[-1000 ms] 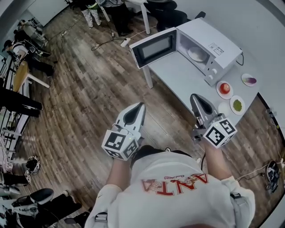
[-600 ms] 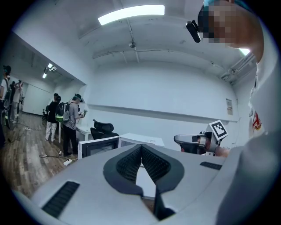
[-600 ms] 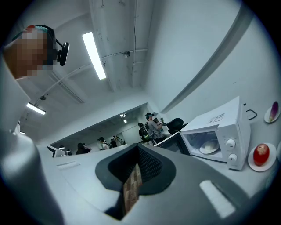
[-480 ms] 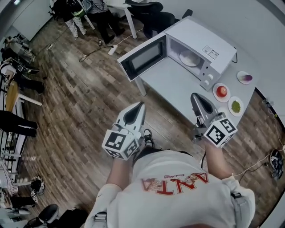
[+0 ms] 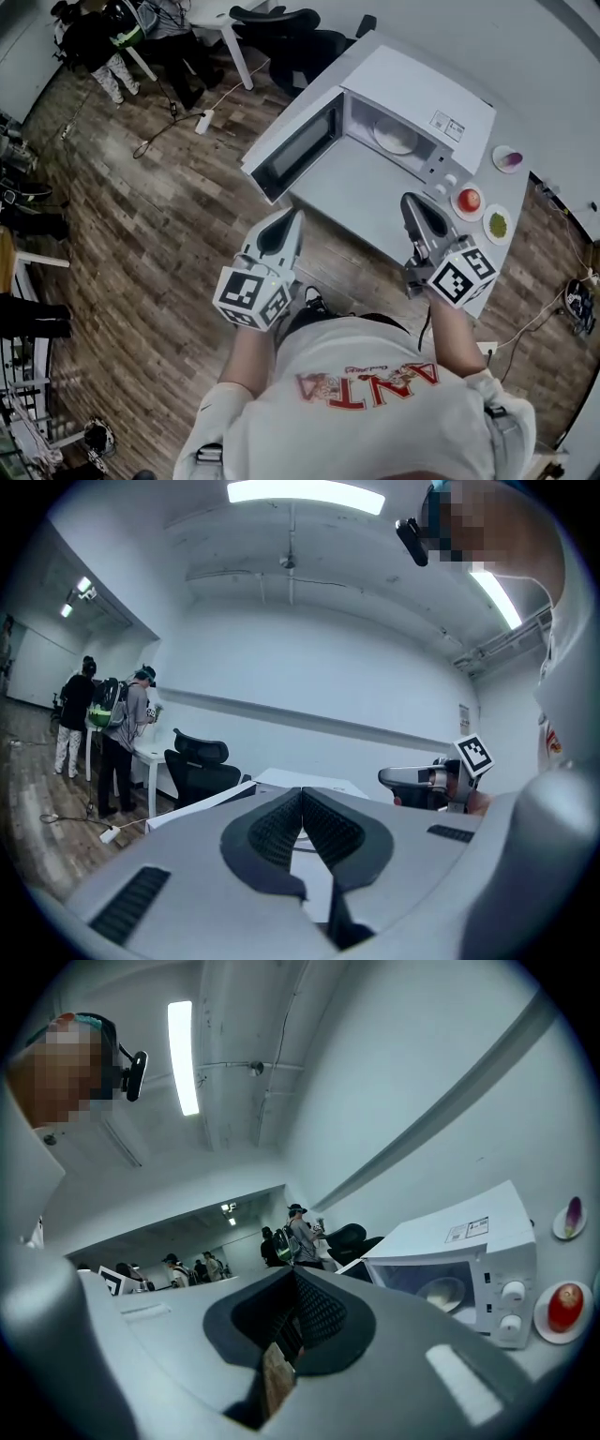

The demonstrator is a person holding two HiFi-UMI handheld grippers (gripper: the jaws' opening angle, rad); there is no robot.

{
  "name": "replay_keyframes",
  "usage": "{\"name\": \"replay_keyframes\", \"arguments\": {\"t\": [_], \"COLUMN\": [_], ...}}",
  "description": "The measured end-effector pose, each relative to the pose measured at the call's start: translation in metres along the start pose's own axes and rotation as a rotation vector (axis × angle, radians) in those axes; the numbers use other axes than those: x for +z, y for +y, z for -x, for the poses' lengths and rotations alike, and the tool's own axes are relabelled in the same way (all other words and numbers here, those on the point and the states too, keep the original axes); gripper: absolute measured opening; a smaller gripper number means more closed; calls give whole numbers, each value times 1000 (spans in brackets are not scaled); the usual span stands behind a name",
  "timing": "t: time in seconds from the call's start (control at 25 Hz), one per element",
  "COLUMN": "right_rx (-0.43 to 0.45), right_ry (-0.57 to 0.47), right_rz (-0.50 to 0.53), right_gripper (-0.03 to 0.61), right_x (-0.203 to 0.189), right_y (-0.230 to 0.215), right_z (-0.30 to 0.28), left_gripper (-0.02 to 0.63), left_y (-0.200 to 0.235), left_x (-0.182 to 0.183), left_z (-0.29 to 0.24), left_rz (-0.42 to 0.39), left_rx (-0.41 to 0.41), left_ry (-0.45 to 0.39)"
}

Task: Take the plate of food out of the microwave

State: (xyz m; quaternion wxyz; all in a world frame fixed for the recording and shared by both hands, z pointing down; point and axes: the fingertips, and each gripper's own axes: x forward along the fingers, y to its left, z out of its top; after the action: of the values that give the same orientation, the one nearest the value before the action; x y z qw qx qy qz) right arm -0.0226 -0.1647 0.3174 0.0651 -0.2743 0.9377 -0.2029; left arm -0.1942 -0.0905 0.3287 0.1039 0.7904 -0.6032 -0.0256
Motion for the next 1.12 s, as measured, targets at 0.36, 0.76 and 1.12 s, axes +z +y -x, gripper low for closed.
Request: {"name": "replay_keyframes", "arguments": {"t": [0.36, 0.76, 1.12], "right_rx": [-139, -265, -369], "right_ry": [24, 17, -59], "right_rz": [-5, -113, -412], "right_gripper": [-2, -2, -2], "right_x": [-20, -35, -70], "right_y": [-17, -106, -217], "right_z": [-34, -44, -74], "left_gripper": [9, 9, 9], "left_y": [42, 38, 34], "left_x": [-14, -29, -32], "left_z": [-38, -118, -192], "left_rz": [48, 59, 15], "left_rx": [-124, -199, -211], "left_ry": [41, 133, 186]}}
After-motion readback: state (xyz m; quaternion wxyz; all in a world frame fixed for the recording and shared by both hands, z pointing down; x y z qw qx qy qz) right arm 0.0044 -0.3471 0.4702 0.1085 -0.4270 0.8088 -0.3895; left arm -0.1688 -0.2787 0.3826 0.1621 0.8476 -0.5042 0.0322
